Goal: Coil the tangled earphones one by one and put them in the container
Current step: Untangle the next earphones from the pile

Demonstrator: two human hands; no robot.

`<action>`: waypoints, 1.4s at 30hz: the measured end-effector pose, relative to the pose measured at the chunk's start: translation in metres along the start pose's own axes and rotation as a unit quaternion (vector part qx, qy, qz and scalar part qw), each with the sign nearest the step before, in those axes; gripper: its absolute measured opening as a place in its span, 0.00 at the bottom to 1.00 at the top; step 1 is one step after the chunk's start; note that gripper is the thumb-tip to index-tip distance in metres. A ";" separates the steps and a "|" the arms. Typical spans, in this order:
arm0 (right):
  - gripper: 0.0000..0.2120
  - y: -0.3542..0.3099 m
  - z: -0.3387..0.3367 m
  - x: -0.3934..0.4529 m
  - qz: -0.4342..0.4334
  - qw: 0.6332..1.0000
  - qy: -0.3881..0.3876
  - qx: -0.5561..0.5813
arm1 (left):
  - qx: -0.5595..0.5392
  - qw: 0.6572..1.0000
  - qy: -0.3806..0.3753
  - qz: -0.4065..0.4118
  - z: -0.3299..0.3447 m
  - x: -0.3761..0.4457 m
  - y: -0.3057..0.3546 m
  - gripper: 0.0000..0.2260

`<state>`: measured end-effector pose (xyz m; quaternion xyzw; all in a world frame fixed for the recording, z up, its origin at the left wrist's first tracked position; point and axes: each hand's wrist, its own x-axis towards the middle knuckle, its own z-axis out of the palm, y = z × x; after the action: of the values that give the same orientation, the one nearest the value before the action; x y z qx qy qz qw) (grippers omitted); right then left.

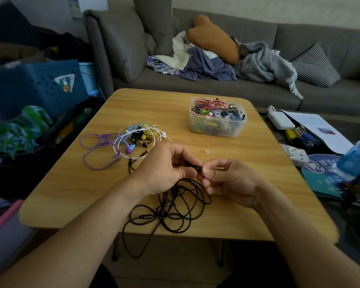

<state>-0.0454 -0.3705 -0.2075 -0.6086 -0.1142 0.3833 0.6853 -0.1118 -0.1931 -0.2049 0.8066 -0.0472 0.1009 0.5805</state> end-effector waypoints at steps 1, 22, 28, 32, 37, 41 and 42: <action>0.05 -0.001 0.000 -0.001 -0.017 1.000 0.006 -0.025 | -0.012 1.000 -0.007 -0.014 -0.001 0.000 -0.001 0.15; 0.06 0.003 0.018 0.007 -0.238 0.958 0.115 -0.108 | -0.044 0.982 0.184 -0.023 0.012 0.001 0.005 0.13; 0.04 -0.004 0.010 0.002 -0.052 0.996 0.027 0.068 | 0.168 0.958 0.194 0.125 0.014 0.000 0.007 0.10; 0.08 0.001 0.006 0.004 -0.133 0.990 0.043 0.025 | 0.152 0.968 0.167 0.110 0.012 -0.001 0.012 0.11; 0.09 0.003 0.008 0.004 -0.280 0.952 0.045 -0.111 | 0.032 0.992 0.123 0.016 0.001 0.000 0.009 0.14; 0.09 0.001 0.012 0.003 -0.325 0.932 0.049 -0.149 | -0.046 0.994 0.099 -0.017 -0.003 -0.002 0.011 0.11; 0.09 0.000 0.013 0.003 -0.330 0.930 0.051 -0.156 | -0.064 0.993 0.097 -0.025 -0.004 -0.002 0.011 0.10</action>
<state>-0.0516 -0.3589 -0.2056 -0.6549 -0.3316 0.0814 0.6742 -0.1160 -0.1929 -0.1942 0.7552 0.0232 0.1609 0.6351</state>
